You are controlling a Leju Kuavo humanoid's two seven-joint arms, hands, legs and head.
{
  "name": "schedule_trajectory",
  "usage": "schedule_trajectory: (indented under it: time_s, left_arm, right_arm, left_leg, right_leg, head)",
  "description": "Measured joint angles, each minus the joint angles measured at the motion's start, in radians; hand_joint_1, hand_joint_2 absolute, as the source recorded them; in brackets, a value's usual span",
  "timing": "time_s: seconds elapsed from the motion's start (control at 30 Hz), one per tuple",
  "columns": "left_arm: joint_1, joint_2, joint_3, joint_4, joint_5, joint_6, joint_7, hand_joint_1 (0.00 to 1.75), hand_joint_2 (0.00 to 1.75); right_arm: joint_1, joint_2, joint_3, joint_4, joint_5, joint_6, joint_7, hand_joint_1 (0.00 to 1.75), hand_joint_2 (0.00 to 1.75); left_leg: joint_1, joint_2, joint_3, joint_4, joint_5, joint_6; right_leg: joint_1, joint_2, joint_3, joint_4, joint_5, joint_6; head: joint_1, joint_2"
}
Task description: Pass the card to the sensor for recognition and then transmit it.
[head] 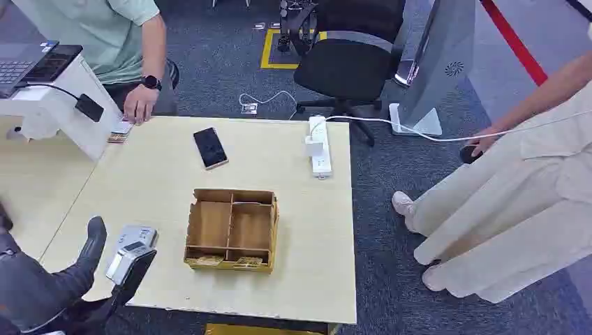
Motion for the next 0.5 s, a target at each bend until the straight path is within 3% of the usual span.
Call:
schedule_trajectory:
  time_s: [0.5]
  left_arm:
    - [0.0,0.0,0.0,0.0,-0.015,-0.003,0.007,0.0,1.75]
  right_arm:
    - [0.0,0.0,0.0,0.0,0.0,0.0,0.0,0.0,1.75]
  left_leg:
    - [0.0,0.0,0.0,0.0,0.0,0.0]
  right_leg:
    - [0.0,0.0,0.0,0.0,0.0,0.0]
  head:
    - [0.0,0.0]
